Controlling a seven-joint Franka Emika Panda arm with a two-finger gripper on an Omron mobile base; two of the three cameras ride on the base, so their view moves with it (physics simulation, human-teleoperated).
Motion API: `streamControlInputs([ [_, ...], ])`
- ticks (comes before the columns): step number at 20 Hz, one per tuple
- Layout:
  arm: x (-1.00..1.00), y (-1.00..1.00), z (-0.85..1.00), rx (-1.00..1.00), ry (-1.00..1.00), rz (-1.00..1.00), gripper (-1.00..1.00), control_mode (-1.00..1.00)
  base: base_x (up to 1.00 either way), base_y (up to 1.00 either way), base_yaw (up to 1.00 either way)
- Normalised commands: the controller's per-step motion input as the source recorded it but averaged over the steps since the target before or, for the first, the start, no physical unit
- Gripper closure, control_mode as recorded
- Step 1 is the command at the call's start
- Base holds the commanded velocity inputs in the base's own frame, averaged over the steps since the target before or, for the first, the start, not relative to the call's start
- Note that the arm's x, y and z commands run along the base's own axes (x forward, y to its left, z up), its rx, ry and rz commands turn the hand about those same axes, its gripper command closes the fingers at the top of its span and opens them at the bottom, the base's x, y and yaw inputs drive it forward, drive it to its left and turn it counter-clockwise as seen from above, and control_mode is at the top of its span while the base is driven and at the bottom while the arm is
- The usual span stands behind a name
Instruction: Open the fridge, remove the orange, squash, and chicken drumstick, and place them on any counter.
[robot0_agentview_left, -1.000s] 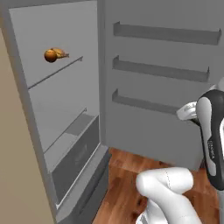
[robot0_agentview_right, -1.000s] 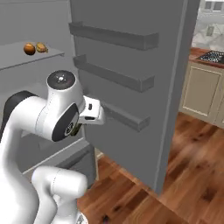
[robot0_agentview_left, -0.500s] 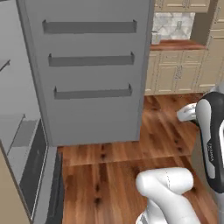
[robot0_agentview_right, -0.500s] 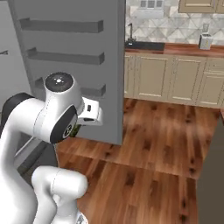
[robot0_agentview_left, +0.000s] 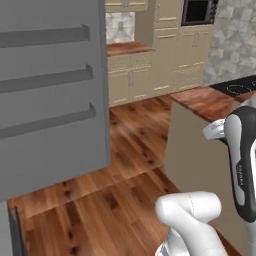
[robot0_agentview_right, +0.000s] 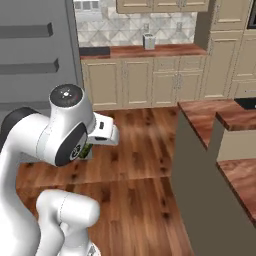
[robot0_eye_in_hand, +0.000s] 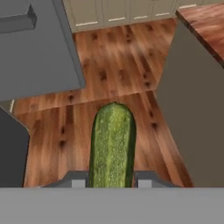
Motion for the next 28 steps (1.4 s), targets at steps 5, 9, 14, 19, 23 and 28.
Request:
streamControlInputs([
  [5, 0.0, 0.0, 0.0, 0.0, 0.0, 0.0, 1.0, 1.0, 0.47, -0.56, -0.43],
  [9, 0.0, 0.0, 0.0, 0.0, 0.0, 0.0, 1.0, 1.0, 0.62, -0.98, -0.3],
  [14, 0.13, -0.4, 0.0, 0.0, 0.0, -0.07, 1.0, -1.0, 0.4, -0.6, -0.14],
  [19, 0.13, -1.0, -0.2, 0.0, 0.0, -0.16, 1.0, -1.0, 0.0, 0.0, 0.0],
  [23, 0.09, -1.0, -0.65, 0.0, 0.0, -0.18, 1.0, -1.0, 0.0, 0.0, 0.0],
  [28, 0.73, -0.88, -1.0, 0.0, 0.0, -0.1, 1.0, -1.0, 0.0, 0.0, 0.0],
])
